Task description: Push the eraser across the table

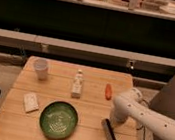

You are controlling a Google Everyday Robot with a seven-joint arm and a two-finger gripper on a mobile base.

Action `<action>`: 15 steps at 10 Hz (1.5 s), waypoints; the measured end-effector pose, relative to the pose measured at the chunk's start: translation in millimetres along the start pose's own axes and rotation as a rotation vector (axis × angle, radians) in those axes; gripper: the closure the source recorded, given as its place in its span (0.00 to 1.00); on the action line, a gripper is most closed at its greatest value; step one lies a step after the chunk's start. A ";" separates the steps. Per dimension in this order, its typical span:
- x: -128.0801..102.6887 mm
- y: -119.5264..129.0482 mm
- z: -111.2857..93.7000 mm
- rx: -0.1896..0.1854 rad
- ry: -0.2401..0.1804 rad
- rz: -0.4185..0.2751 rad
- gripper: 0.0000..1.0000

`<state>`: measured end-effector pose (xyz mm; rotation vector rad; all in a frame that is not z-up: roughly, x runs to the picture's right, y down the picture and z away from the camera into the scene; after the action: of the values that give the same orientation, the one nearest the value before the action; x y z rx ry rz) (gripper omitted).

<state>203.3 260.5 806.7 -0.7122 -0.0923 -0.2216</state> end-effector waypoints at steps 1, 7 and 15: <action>-8.3 -2.9 0.6 0.000 -0.001 -0.001 1.00; -11.8 -0.4 0.3 0.005 0.001 -0.013 1.00; -19.4 0.7 -0.2 0.010 0.002 -0.034 1.00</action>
<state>184.7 264.1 803.1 -0.7012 -0.1036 -0.2537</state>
